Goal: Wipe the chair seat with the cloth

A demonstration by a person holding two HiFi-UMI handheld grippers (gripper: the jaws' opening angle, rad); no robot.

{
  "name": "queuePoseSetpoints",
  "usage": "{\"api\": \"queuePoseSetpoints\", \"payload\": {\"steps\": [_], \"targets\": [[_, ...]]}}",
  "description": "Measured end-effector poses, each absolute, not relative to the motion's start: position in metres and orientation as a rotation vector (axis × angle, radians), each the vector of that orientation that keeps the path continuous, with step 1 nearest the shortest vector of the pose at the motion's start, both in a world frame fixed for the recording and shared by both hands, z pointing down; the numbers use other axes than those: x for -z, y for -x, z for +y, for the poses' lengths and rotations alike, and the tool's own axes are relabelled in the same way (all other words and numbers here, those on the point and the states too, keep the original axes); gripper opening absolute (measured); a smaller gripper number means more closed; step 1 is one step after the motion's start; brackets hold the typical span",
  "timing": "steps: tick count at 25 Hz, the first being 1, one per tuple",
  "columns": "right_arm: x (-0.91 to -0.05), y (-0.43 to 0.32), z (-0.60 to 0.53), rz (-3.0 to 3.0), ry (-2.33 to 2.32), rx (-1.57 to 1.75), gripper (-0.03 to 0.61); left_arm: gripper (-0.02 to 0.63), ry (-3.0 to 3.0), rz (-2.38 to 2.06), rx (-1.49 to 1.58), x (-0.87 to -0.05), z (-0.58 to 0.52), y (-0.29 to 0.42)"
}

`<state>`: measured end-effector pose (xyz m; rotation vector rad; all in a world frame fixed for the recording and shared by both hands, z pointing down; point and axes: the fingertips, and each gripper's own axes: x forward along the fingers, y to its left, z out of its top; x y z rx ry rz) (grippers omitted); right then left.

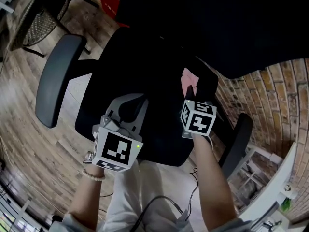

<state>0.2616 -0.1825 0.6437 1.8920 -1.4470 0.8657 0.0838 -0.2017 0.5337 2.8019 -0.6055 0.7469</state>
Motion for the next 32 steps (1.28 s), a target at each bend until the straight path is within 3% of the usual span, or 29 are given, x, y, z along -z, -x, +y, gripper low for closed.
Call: {"api": "queuePoseSetpoints", "payload": {"steps": [13,32], "targets": [[-0.637,-0.267,-0.151,-1.417,-1.882,-0.863,0.054,0.018,-2.798,-0.602,-0.751,-0.53,-0.194,-0.087],[-0.654,-0.101,-0.173,-1.783,-1.523,-0.838,0.054,0.018,-2.642,-0.909,-0.727,-0.536,-0.183,0.021]]}}
